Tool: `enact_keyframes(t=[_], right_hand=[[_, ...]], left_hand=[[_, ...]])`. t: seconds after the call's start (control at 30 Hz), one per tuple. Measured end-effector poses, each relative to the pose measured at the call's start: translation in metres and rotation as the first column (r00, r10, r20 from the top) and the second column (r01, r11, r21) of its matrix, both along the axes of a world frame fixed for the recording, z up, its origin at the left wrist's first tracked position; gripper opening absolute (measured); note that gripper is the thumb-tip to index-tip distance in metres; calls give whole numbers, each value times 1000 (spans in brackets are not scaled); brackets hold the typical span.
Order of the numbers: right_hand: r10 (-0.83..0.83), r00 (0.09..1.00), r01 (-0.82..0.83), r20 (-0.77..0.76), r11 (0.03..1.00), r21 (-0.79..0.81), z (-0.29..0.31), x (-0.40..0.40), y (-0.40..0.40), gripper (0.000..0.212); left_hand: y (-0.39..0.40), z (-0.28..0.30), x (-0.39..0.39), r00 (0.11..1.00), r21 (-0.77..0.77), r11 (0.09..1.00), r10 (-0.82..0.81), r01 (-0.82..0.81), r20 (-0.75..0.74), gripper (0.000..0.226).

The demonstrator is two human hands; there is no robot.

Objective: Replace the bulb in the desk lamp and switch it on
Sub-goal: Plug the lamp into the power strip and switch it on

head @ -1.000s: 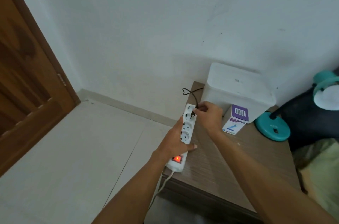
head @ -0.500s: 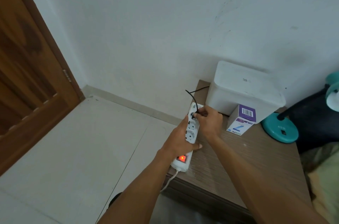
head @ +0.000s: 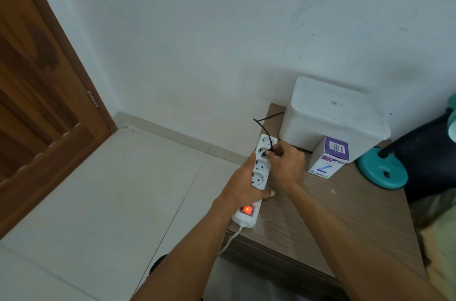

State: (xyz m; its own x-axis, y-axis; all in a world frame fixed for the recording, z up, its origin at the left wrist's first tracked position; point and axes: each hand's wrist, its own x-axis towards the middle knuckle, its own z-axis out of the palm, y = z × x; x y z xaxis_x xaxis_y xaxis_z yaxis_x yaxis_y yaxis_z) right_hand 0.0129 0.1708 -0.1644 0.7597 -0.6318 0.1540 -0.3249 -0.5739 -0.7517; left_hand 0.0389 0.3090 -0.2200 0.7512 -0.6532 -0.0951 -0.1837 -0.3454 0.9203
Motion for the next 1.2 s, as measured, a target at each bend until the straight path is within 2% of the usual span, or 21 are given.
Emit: enact_keyframes(t=[0.13, 0.4, 0.63, 0.77, 0.83, 0.93, 1.03, 1.13, 1.2], right_hand=[[37, 999, -38, -13, 999, -34, -5, 0, 0, 7], [28, 999, -30, -21, 993, -118, -13, 6, 0, 8], [33, 999, -36, -32, 994, -103, -16, 8, 0, 9], [54, 991, -69, -121, 990, -120, -5, 10, 0, 5], [94, 981, -113, -169, 988, -106, 3, 5, 1, 13], [120, 973, -145, -196, 982, -120, 12, -17, 2, 29], [117, 972, -151, -206, 976, -157, 13, -52, -1, 32], [87, 962, -129, -260, 980, -151, 6, -88, -11, 42], [49, 958, -85, -282, 989, -118, -3, -112, -21, 45]], left_hand=[[0, -1, 0, 1000, 27, 1000, -1, 0, 15, 114], [-1, 1, 0, 1000, 4, 1000, 10, -10, 14, 104], [0, 4, -1, 999, 36, 999, -5, 3, 50, 108], [1, 7, -4, 999, 88, 996, 21, -25, 39, 101], [1, 10, -7, 997, 118, 992, 42, -49, 58, 99], [1, 19, -13, 986, 184, 979, 56, -86, 159, 102], [1, 29, -21, 949, 298, 950, -5, -94, 314, 106], [-7, 37, -37, 851, 390, 916, -131, -92, 508, 86], [-15, 42, -53, 798, 442, 893, -204, -85, 567, 81]])
